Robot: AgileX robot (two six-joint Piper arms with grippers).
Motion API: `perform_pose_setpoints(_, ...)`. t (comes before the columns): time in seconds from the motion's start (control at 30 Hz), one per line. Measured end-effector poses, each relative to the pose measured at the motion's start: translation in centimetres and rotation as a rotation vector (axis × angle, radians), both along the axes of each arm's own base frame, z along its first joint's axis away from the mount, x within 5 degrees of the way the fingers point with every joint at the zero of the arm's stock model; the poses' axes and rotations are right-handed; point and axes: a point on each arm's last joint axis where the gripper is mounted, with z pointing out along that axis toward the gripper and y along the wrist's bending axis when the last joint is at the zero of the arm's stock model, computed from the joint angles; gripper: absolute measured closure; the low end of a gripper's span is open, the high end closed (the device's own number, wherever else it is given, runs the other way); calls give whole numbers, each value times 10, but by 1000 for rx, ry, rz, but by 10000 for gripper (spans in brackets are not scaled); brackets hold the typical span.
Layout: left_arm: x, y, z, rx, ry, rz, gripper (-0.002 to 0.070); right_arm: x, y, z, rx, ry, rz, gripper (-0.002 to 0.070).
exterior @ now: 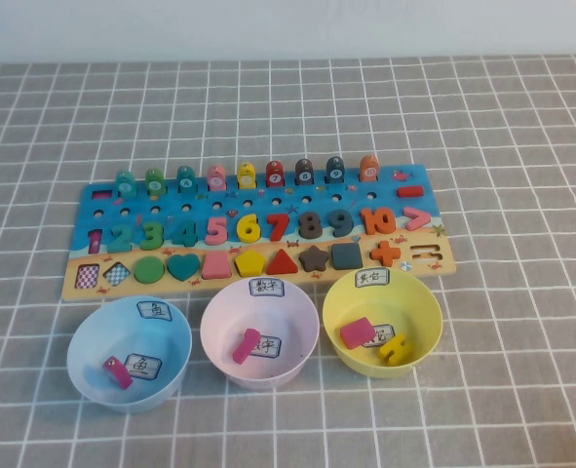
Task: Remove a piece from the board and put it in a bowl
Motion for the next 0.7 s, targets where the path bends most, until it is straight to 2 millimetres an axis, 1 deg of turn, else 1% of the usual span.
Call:
perform_pose_setpoints(0.07,-1,1,-4,10,45,7,676,0,0,0,0,0,0,694)
perform_pose_setpoints(0.17,-2,1,-6,16,68,12,676,0,0,0,0,0,0,694)
perform_pose_setpoints(0.7,-2,2,-6,15,71,14,676,0,0,0,0,0,0,694)
